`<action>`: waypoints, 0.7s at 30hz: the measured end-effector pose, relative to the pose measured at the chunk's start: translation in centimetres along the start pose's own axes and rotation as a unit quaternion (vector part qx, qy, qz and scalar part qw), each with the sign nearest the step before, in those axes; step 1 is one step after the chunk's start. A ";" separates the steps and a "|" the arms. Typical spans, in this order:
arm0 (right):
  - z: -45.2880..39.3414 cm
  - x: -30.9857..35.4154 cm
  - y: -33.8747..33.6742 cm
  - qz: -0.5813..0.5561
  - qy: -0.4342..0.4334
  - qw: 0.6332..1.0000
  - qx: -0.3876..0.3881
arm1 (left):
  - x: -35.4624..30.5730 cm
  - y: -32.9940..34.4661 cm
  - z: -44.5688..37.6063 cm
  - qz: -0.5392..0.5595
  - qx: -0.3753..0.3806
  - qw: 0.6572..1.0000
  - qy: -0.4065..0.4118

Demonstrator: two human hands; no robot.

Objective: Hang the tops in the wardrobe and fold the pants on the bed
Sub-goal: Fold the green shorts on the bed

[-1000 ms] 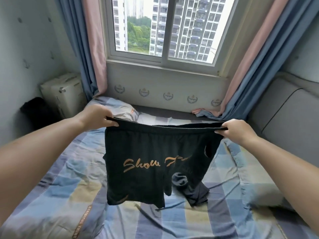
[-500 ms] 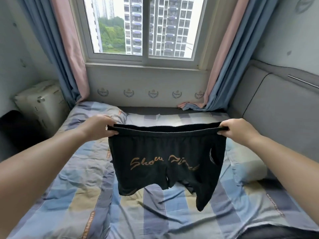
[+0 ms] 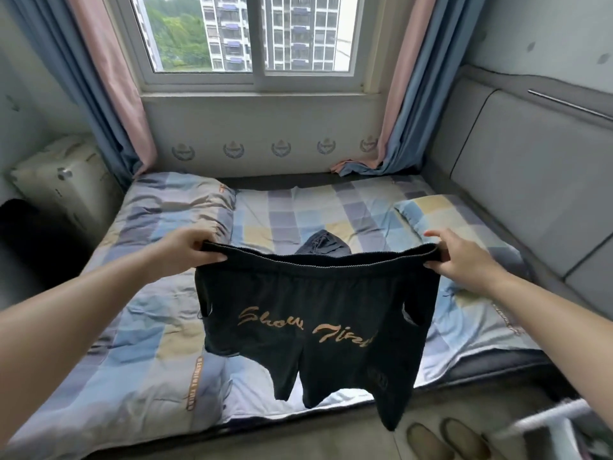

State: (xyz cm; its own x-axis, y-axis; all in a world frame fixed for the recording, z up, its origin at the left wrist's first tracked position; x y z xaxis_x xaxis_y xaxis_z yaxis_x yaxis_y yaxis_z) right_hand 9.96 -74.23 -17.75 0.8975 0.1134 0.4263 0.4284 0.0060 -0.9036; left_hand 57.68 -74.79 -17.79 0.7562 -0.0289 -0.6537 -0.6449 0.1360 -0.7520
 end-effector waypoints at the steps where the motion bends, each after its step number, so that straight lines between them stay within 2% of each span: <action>1: 0.4 -0.3 -0.2 0.000 -0.011 1.000 0.013 | 0.3 0.6 1.0 0.013 0.000 1.000 -0.020; 6: 1.0 -1.5 0.1 -0.030 -0.014 0.999 0.029 | 1.5 3.1 3.5 0.009 -0.039 0.996 -0.077; 11: -1.5 -3.3 4.4 -0.116 0.066 0.991 0.028 | 2.7 6.6 1.6 -0.077 -0.087 0.988 -0.097; 16: -8.9 -8.2 13.2 -0.219 0.188 0.956 0.047 | 7.4 13.1 -6.4 -0.003 -0.051 0.980 -0.192; 21: -19.3 -13.8 23.9 -0.292 0.297 0.908 0.044 | 14.1 19.8 -18.6 0.009 -0.033 0.976 -0.216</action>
State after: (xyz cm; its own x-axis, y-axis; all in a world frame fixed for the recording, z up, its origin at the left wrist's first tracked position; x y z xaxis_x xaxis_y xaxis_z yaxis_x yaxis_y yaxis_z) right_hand 9.83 -94.80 -44.36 0.4295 -0.4911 0.7579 0.8625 -0.0256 -0.5053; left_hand 53.50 -90.93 -43.45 0.7118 0.3942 -0.5813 -0.6534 0.0679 -0.7540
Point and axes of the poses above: each hand's wrist, its own z-axis away from the middle knuckle, its own y-axis out of the palm, x = y × z, the point moved 4 cm from there along -z, towards the middle knuckle
